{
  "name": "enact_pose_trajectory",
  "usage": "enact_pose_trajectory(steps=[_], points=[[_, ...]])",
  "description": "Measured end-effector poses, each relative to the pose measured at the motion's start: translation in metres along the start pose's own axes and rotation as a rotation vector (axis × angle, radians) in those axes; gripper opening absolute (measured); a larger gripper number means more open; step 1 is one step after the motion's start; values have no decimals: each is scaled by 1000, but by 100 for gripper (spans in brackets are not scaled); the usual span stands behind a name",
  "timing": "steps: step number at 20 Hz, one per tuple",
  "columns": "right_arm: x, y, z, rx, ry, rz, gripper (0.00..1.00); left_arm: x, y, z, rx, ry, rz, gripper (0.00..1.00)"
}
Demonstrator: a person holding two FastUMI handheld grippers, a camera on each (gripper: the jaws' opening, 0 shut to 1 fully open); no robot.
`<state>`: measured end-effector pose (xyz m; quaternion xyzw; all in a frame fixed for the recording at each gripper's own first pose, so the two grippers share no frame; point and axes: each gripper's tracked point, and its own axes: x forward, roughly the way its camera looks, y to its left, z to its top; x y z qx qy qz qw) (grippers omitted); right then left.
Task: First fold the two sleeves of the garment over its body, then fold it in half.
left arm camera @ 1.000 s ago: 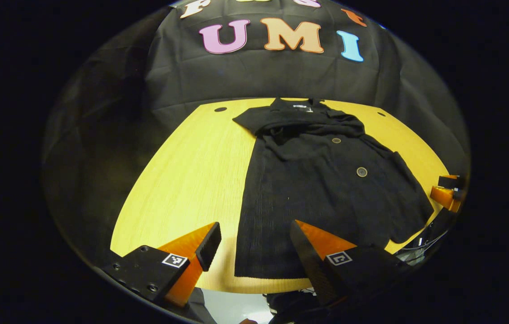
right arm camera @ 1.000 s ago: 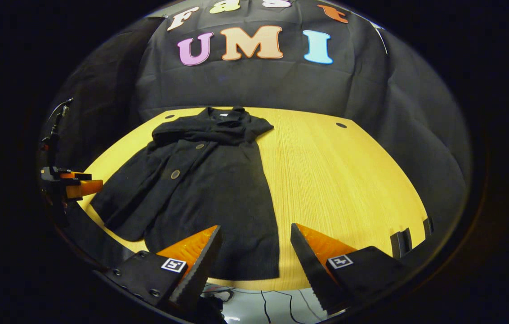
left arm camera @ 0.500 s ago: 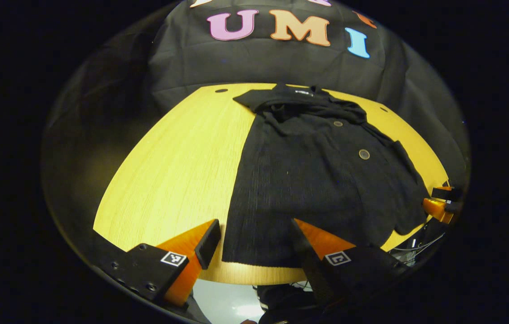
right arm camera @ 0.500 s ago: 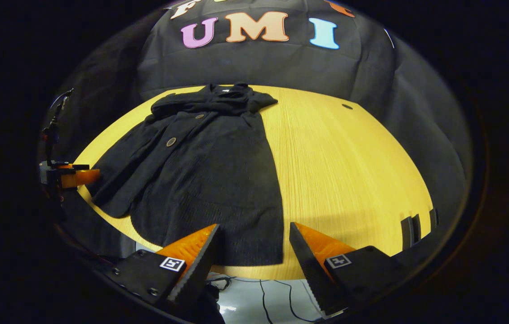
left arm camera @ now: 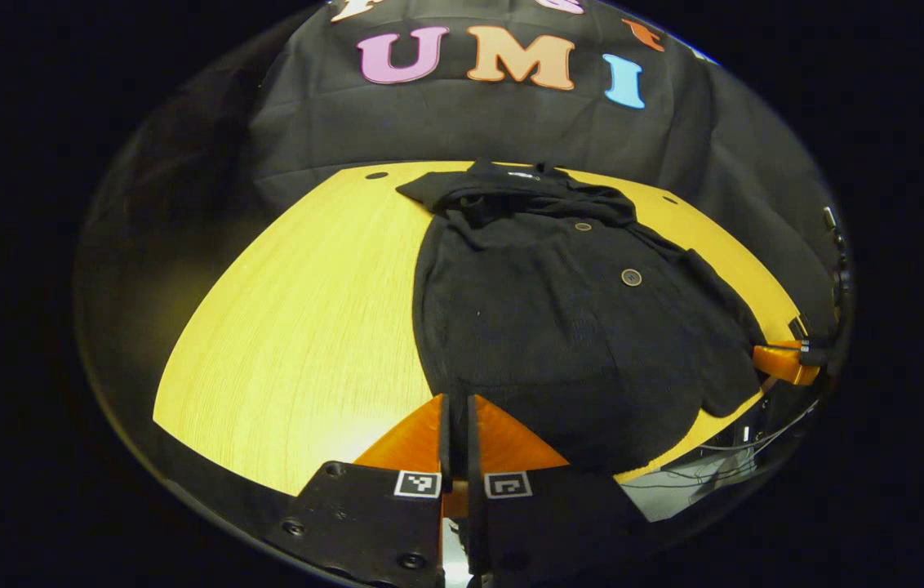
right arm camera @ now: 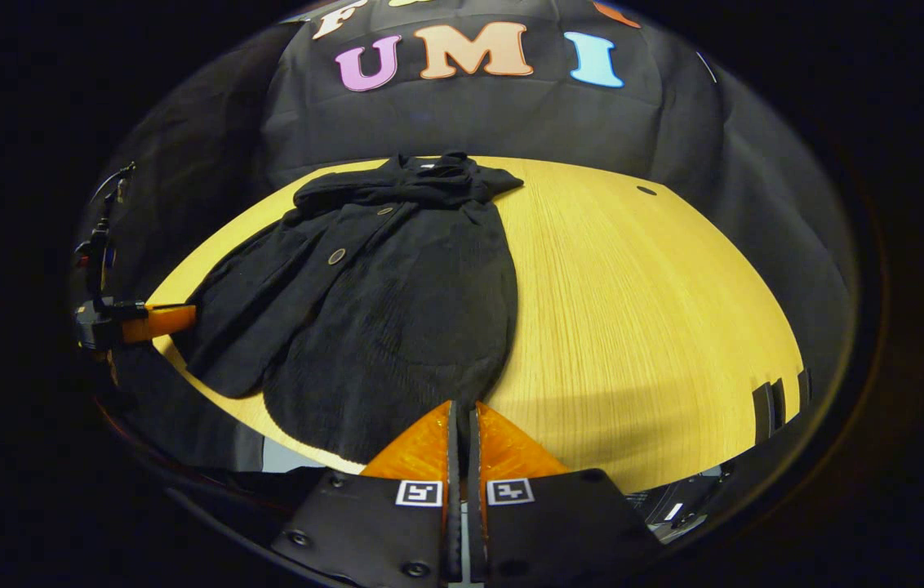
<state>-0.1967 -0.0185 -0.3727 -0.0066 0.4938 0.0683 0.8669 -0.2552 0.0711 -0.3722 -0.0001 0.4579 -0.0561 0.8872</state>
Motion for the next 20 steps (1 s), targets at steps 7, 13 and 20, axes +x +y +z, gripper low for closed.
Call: enact_pose_trajectory(steps=[7,13,20], points=[[-13,5,-11,28,-2,8,3,0,7,4,-16,-3,-35,0],[-36,8,40,55,-128,30,2,-18,16,40,-55,-23,-36,0],[-49,12,115,58,-244,39,2,-23,18,128,-90,-139,-82,0]])
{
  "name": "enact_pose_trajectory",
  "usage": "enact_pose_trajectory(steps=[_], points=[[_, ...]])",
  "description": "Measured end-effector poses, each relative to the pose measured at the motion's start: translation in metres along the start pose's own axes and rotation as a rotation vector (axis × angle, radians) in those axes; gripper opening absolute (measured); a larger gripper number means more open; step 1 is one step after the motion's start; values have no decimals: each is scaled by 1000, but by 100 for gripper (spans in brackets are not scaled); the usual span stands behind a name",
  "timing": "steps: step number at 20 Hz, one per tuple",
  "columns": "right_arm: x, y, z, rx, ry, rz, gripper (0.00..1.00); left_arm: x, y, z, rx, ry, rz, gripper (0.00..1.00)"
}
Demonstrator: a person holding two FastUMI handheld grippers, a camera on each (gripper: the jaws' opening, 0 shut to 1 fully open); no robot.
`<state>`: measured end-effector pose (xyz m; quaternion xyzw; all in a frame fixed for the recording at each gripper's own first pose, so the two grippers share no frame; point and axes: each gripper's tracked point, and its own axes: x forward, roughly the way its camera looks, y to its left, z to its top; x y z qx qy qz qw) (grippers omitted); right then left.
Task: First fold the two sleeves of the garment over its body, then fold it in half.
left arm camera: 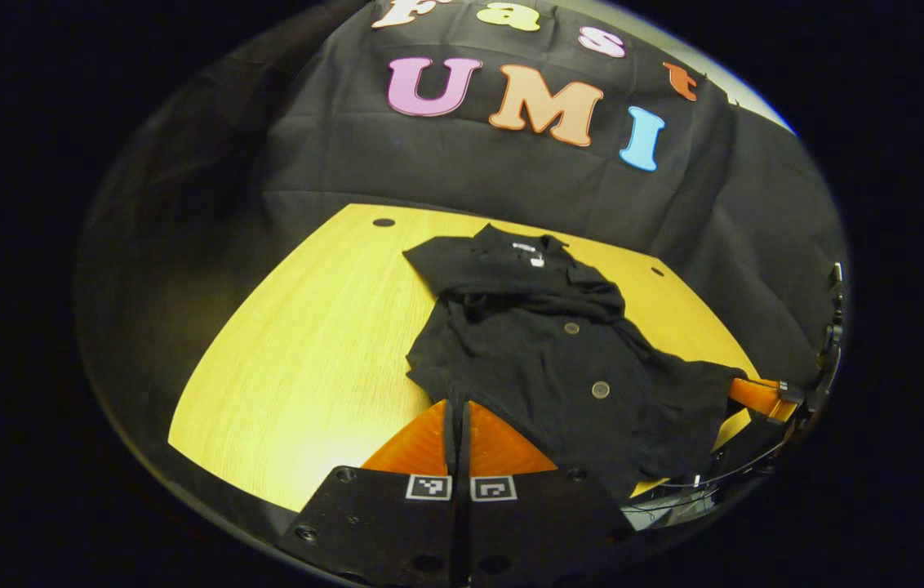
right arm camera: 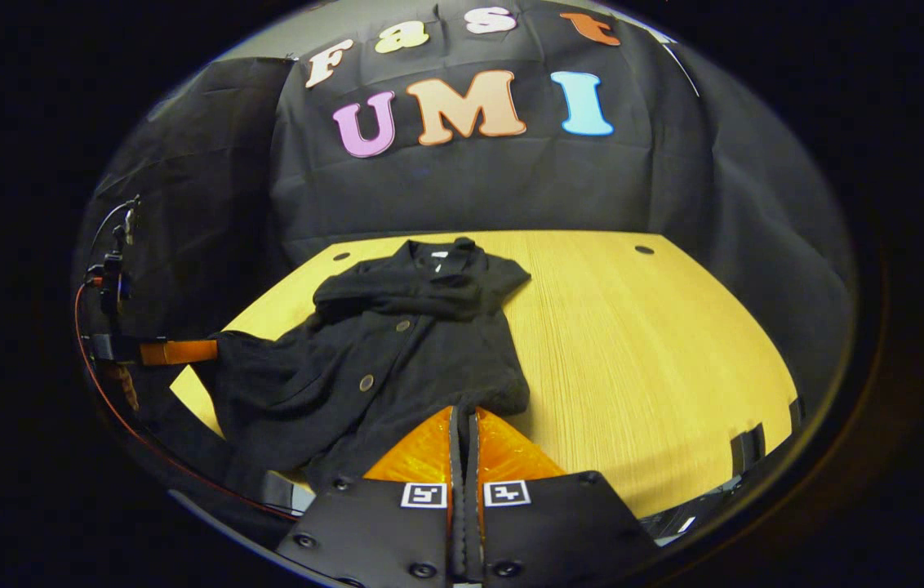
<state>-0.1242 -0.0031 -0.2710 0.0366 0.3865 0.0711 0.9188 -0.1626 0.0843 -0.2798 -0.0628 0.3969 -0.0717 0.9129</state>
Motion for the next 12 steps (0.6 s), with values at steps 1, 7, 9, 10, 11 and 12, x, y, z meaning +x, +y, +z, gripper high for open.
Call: enact_pose_trajectory(steps=[1,7,9,10,11,12], points=[[2,2,8,3,-17,2,2,4,1,9,8,-5,-4,0],[24,10,67,4,-87,4,2,22,-4,63,5,-41,-54,0],[37,13,94,2,-111,6,2,32,-1,81,27,-63,-54,0],[41,13,106,-4,-123,7,2,36,1,91,35,-74,-50,0],[47,14,117,-9,-136,7,2,41,2,100,43,-82,-48,0],[52,13,129,-14,-147,6,2,47,4,110,48,-92,-43,0]])
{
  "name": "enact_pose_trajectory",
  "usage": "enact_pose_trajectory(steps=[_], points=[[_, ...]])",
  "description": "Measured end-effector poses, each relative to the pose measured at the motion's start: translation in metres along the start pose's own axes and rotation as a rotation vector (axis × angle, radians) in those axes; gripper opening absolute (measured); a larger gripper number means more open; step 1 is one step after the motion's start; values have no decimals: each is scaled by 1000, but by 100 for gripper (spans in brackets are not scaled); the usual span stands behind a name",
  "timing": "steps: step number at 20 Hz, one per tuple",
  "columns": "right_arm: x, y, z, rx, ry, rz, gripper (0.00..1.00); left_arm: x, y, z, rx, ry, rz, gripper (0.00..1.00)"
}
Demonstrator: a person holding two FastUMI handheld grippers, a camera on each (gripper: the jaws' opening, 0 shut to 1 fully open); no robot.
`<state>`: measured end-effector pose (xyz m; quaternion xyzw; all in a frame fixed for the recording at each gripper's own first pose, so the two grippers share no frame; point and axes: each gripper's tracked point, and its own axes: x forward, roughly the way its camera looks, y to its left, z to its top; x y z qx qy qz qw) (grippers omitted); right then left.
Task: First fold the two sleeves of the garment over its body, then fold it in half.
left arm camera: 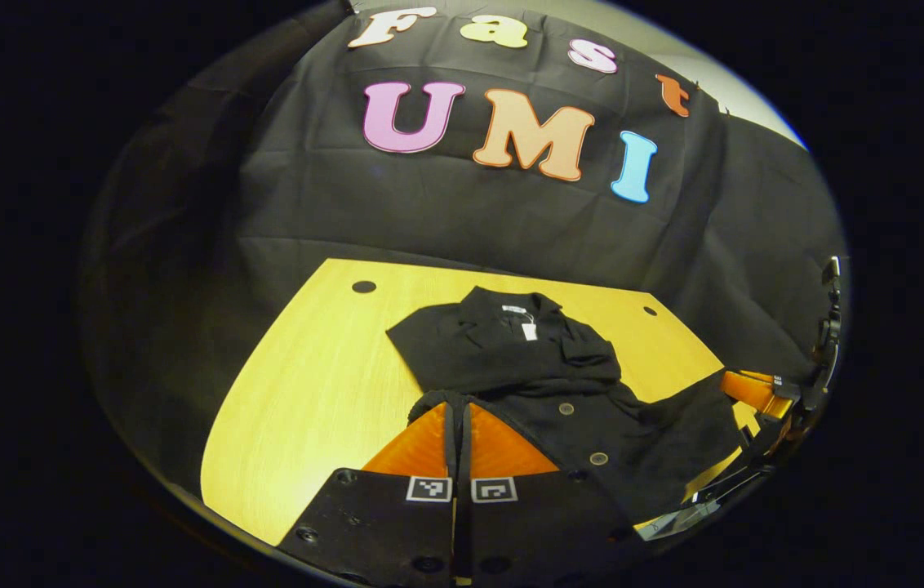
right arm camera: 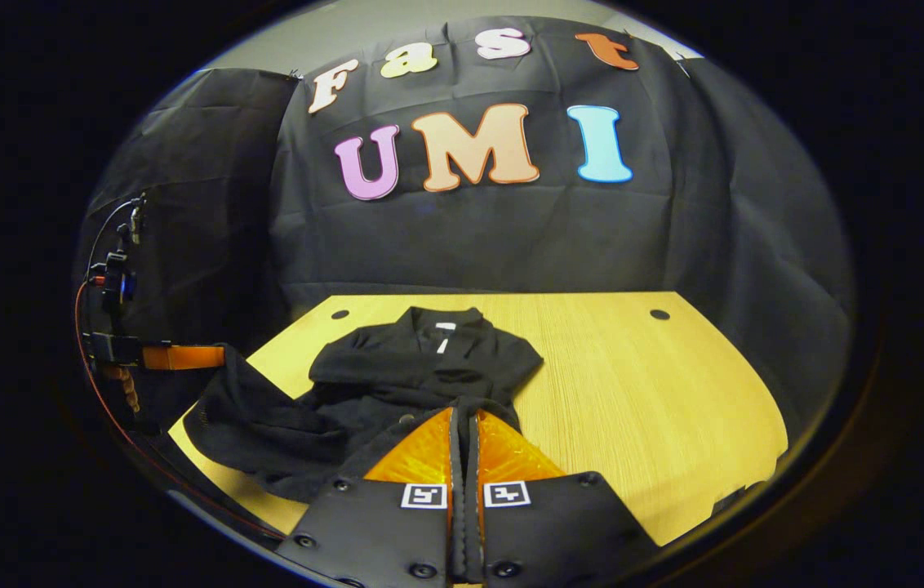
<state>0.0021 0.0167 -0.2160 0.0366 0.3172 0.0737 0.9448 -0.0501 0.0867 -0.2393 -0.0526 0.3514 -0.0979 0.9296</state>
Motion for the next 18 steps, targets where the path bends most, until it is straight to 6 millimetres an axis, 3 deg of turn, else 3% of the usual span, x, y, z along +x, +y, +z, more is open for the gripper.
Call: enact_pose_trajectory(steps=[7,18], points=[[50,-1,59,-8,-56,-8,2,50,9,51,50,-46,-3,0],[132,-19,90,16,-23,-80,2,140,32,66,40,22,-32,0]])
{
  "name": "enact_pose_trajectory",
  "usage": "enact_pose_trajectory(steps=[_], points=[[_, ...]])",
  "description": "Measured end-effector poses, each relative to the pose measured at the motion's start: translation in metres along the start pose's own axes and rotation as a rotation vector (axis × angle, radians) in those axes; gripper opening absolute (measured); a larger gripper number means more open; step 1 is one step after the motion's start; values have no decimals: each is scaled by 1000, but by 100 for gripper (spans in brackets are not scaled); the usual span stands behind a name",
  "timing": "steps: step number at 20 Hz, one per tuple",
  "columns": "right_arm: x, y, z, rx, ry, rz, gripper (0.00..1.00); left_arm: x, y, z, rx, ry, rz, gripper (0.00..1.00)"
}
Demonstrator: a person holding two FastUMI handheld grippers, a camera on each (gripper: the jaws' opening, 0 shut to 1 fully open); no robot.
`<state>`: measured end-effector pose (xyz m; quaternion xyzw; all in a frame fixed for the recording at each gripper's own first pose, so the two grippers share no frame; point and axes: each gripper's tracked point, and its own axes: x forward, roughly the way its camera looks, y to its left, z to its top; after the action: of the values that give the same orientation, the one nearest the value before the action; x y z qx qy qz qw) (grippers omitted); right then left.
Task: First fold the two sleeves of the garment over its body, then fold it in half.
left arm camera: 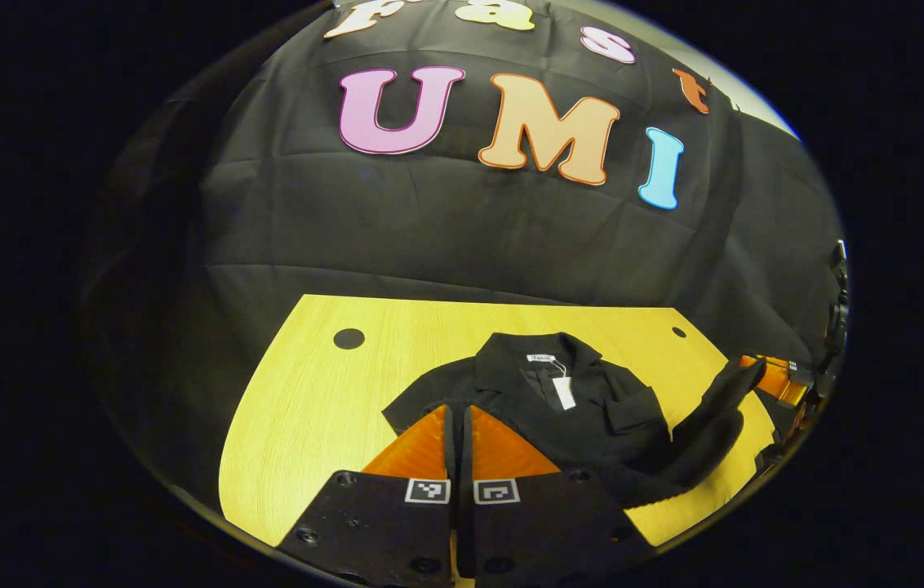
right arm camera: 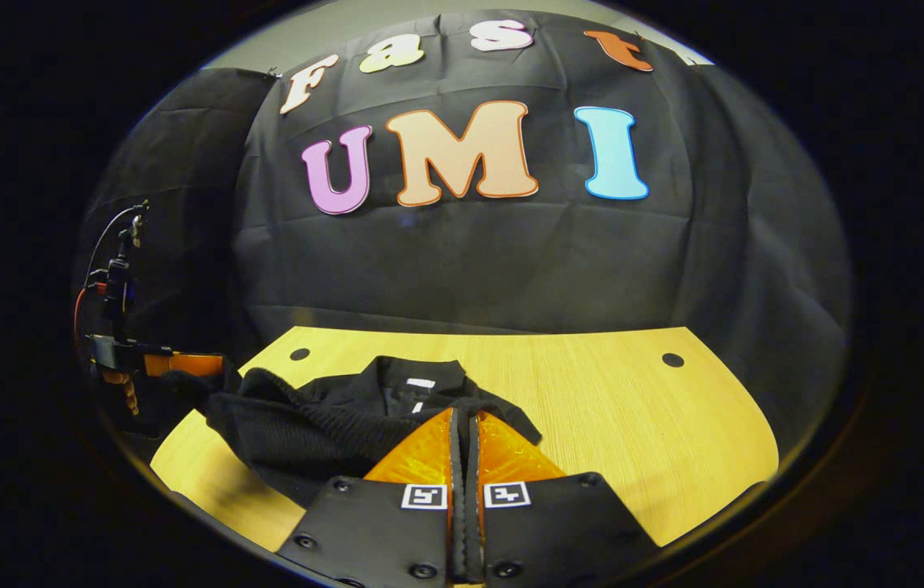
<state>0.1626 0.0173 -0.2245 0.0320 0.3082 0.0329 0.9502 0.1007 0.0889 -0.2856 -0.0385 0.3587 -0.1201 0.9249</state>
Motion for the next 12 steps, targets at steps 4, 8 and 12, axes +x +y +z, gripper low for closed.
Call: enact_pose_trajectory(steps=[4,8,12], points=[[31,-12,11,21,9,-55,2,34,12,10,-8,-1,-7,0],[50,-20,11,63,-13,-141,67,53,50,22,55,-50,135,60],[34,-18,50,40,-137,-184,98,35,35,53,63,-159,110,95]])
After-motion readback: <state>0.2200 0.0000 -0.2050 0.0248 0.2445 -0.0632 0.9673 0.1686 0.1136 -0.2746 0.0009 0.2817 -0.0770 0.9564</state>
